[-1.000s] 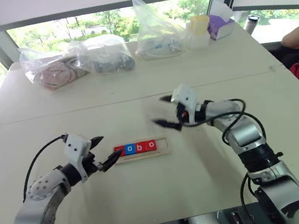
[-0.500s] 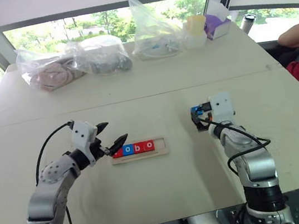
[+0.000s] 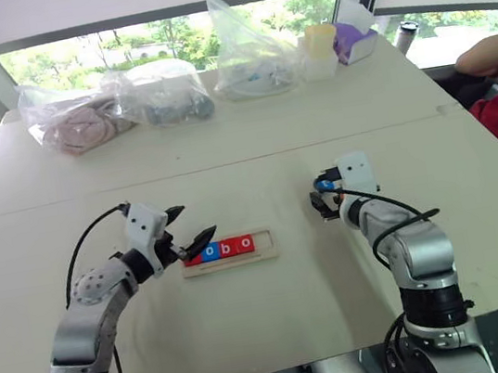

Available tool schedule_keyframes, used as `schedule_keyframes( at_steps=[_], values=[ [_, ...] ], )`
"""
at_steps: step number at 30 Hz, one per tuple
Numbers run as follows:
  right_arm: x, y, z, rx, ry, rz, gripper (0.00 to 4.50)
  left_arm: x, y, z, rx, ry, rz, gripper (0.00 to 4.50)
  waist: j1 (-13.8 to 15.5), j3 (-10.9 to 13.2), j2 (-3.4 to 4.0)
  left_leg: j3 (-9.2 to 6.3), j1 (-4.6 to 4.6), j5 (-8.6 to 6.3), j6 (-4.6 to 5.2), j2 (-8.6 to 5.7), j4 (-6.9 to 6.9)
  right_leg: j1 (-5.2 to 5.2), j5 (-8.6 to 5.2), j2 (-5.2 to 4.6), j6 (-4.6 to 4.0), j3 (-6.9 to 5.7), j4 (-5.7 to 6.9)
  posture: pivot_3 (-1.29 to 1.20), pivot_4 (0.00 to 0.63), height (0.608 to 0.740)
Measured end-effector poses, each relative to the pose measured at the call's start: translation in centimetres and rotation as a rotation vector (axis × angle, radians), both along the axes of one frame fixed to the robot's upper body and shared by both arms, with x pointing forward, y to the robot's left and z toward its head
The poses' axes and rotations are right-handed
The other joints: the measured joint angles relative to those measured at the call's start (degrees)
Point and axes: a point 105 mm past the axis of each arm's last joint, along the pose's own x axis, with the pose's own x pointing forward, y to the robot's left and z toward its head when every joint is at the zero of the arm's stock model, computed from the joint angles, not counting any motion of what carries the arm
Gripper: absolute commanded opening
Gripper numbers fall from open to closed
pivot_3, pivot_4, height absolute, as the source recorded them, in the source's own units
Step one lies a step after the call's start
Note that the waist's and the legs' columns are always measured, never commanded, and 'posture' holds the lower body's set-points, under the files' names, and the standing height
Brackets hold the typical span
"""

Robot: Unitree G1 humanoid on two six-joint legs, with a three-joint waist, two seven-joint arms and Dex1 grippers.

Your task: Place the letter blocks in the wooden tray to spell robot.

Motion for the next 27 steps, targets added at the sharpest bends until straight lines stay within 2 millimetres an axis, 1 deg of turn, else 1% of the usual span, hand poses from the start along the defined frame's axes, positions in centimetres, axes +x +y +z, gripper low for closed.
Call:
schedule_keyframes(
  at_steps=[2, 4, 7, 8, 13, 16, 20, 25, 27],
  values=[
    [0.3, 0.0, -0.1, -0.003, -0.013, 0.003, 3.89, -0.1, 0.1, -0.2, 0.001, 0.006, 0.003, 4.50, 0.03, 0.00, 0.00, -0.01, 0.00, 0.00, 0.00, 0.00, 0.00, 0.00, 0.00, 0.01, 0.00, 0.00, 0.00, 0.00, 0.150, 0.740],
    [0.7, 0.1, -0.1, -0.004, -0.022, 0.018, 3.06, -0.2, 0.1, -0.3, 0.005, 0.006, 0.006, 4.50, 0.03, 0.00, 0.00, 0.00, 0.00, 0.00, 0.00, 0.00, 0.01, 0.00, 0.00, 0.01, 0.00, 0.00, 0.00, 0.00, 0.150, 0.740],
    [1.1, 0.5, -0.1, -0.003, -0.031, 0.037, 1.45, -0.2, 0.2, -0.4, 0.014, 0.006, 0.010, 4.50, 0.04, 0.00, 0.00, 0.00, -0.01, 0.00, 0.00, -0.01, 0.01, 0.00, 0.00, 0.00, 0.00, 0.00, 0.00, 0.00, 0.150, 0.740],
    [1.2, 0.6, 0.0, -0.003, -0.034, 0.038, 1.16, -0.2, 0.2, -0.4, 0.016, 0.005, 0.010, 4.50, 0.04, 0.00, 0.00, 0.00, -0.01, 0.00, 0.00, -0.01, 0.01, 0.00, 0.00, 0.00, 0.00, 0.00, 0.00, 0.00, 0.150, 0.740],
    [1.4, 0.6, 0.0, -0.005, -0.033, 0.033, 1.17, -0.2, 0.3, -0.4, 0.018, 0.004, 0.011, 4.50, 0.06, 0.00, 0.00, -0.01, -0.02, 0.00, 0.00, -0.01, 0.00, 0.00, 0.00, 0.00, 0.00, 0.00, -0.01, 0.00, 0.150, 0.740],
    [0.8, 0.3, 0.1, -0.016, -0.036, 0.032, 1.17, -0.2, 0.3, -0.4, 0.019, 0.003, 0.011, 4.50, 0.14, 0.00, 0.00, -0.03, -0.05, 0.00, 0.00, 0.00, 0.00, 0.00, -0.01, 0.00, 0.01, 0.00, -0.02, 0.00, 0.150, 0.740],
    [-0.2, -0.7, 0.5, -0.047, -0.046, 0.056, 1.17, -0.2, 0.4, -0.4, 0.025, 0.002, 0.010, 4.50, 0.10, 0.01, 0.00, -0.02, -0.10, 0.00, 0.00, -0.02, 0.01, -0.04, -0.02, -0.03, 0.02, 0.00, -0.05, 0.00, 0.150, 0.740],
    [-0.9, -1.9, 1.6, -0.008, -0.049, -0.001, 1.17, -0.1, 0.4, -0.3, 0.026, -0.003, 0.006, 4.50, 0.05, 0.01, 0.00, -0.03, -0.10, 0.00, 0.00, 0.00, -0.02, -0.10, -0.02, 0.02, 0.02, 0.00, -0.01, 0.00, 0.150, 0.740],
    [-1.9, -1.0, 2.1, 0.044, -0.036, -0.010, 1.17, -0.1, 0.6, -0.4, 0.033, -0.001, 0.005, 4.50, 0.05, 0.01, 0.00, -0.05, -0.29, 0.00, 0.00, 0.03, -0.03, -0.29, -0.02, 0.04, 0.02, 0.00, 0.03, 0.00, 0.150, 0.740]
  ],
)
